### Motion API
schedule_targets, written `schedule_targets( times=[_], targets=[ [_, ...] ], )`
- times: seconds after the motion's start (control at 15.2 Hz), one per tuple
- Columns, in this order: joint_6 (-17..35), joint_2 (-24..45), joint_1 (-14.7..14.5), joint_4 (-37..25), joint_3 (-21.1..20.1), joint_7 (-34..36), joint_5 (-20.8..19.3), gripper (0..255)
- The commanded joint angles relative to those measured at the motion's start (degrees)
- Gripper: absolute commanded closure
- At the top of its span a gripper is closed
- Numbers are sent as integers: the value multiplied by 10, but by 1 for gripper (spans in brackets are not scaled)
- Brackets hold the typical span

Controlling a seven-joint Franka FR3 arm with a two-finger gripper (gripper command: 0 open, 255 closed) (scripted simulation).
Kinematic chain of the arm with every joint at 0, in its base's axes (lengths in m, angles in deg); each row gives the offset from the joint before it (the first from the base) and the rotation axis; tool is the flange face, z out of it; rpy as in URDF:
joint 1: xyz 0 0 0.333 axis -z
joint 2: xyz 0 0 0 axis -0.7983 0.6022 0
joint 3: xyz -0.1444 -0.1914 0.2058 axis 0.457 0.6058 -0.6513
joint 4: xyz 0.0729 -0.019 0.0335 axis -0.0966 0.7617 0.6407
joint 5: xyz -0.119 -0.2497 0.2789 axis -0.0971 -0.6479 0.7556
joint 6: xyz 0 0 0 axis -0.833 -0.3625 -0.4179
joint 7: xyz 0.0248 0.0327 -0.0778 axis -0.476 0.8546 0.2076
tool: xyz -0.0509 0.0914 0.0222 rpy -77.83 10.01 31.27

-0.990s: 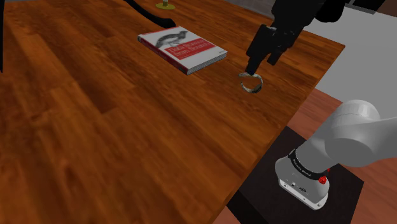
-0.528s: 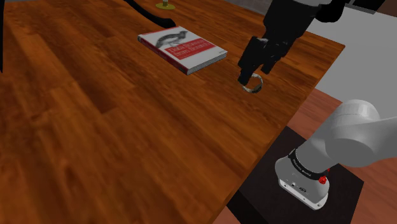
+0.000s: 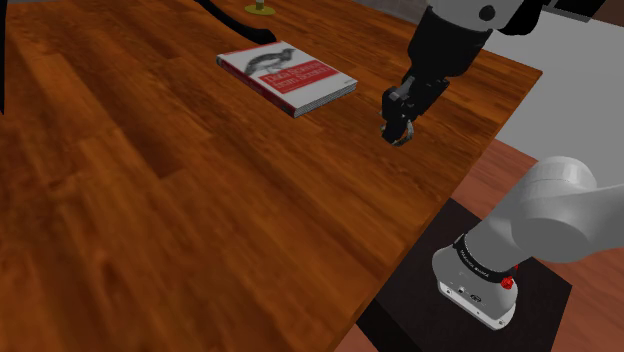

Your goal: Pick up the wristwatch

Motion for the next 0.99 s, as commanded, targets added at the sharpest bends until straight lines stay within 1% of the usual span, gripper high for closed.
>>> schedule_targets(
  times=[0.0,0.33,0.92],
  targets=[
    [0,0,0,0,0,0,0,255],
    [1,0,0,0,0,0,0,255],
    [-60,23,8,-82,11,5,-14,255]
  ],
)
